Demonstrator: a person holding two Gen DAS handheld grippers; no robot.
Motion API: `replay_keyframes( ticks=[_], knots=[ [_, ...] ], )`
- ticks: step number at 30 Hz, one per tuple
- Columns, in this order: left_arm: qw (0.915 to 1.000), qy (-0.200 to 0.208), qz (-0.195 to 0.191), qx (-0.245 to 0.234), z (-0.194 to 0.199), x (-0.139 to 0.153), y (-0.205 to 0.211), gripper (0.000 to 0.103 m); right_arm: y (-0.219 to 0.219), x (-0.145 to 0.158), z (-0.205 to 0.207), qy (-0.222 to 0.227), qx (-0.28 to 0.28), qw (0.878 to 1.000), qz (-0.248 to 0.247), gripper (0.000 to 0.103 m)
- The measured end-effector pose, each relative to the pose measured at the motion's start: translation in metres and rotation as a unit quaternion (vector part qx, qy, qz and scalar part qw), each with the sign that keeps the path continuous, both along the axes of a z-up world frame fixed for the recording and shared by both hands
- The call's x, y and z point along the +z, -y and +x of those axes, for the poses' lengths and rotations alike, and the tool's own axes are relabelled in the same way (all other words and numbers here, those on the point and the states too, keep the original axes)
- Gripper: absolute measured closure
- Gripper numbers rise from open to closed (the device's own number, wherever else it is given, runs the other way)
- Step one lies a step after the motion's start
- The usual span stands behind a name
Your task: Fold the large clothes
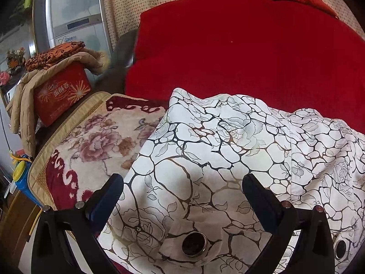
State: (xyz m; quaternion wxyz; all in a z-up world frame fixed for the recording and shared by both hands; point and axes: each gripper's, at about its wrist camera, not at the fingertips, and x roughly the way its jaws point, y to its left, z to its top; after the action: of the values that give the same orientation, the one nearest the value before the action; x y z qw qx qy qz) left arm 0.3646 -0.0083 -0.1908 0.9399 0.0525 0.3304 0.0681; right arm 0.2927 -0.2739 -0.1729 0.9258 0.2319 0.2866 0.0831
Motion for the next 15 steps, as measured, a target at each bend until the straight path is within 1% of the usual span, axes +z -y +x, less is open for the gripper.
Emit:
replay_keyframes(
  ticks=[1,4,6,7,11,15],
  knots=[
    [1.0000,0.000,0.000,0.000,0.000,0.000,0.000,0.000,0.001,0.001,0.001,-0.001,-0.004,1.000,0.000,0.049],
    [1.0000,-0.002,0.000,0.000,0.001,-0.001,0.000,0.000,0.007,-0.010,0.010,-0.037,-0.002,0.999,0.014,0.049],
    [1.0000,-0.004,0.000,0.000,0.001,-0.002,-0.001,0.000,0.007,-0.027,0.025,-0.085,-0.004,0.996,0.014,0.048],
    [1.0000,-0.006,0.001,0.001,0.002,-0.003,-0.001,0.000,0.008,-0.033,0.028,-0.097,-0.001,0.995,0.012,0.048],
    [1.0000,-0.007,0.004,0.003,0.002,-0.004,-0.002,0.000,0.009,-0.029,0.025,-0.092,0.004,0.996,0.010,0.048],
    [1.0000,-0.007,0.003,0.005,0.002,-0.004,-0.004,0.000,0.012,-0.031,0.025,-0.094,0.006,0.995,0.019,0.048]
  ],
)
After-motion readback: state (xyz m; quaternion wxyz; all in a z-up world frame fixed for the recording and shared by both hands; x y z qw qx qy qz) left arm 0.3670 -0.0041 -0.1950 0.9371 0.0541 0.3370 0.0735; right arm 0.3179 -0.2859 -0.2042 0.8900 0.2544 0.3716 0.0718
